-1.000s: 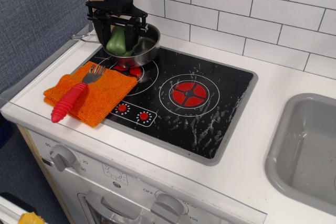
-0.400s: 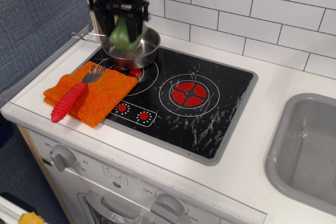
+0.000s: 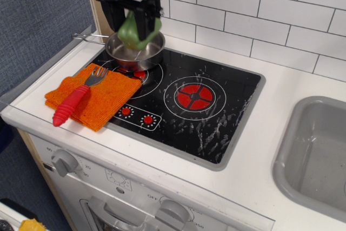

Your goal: Place the green bell pepper to the right of the orange cloth.

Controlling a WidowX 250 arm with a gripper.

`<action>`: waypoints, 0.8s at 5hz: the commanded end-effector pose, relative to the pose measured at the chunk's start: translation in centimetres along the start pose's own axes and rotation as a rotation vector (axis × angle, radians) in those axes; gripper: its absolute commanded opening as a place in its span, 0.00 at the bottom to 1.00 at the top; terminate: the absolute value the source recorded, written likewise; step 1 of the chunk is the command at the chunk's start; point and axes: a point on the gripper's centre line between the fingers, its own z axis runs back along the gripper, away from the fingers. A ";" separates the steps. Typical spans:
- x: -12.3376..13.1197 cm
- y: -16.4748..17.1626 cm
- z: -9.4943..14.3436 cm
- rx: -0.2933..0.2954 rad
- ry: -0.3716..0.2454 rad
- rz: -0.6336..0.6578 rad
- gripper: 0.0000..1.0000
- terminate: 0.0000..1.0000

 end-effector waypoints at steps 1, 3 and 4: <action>-4.3 -5.2 0.0 0.069 0.051 -0.193 0.00 0.00; -5.2 -8.6 -3.6 0.152 0.143 -0.262 0.00 0.00; -5.5 -9.0 -4.6 0.161 0.185 -0.257 0.00 0.00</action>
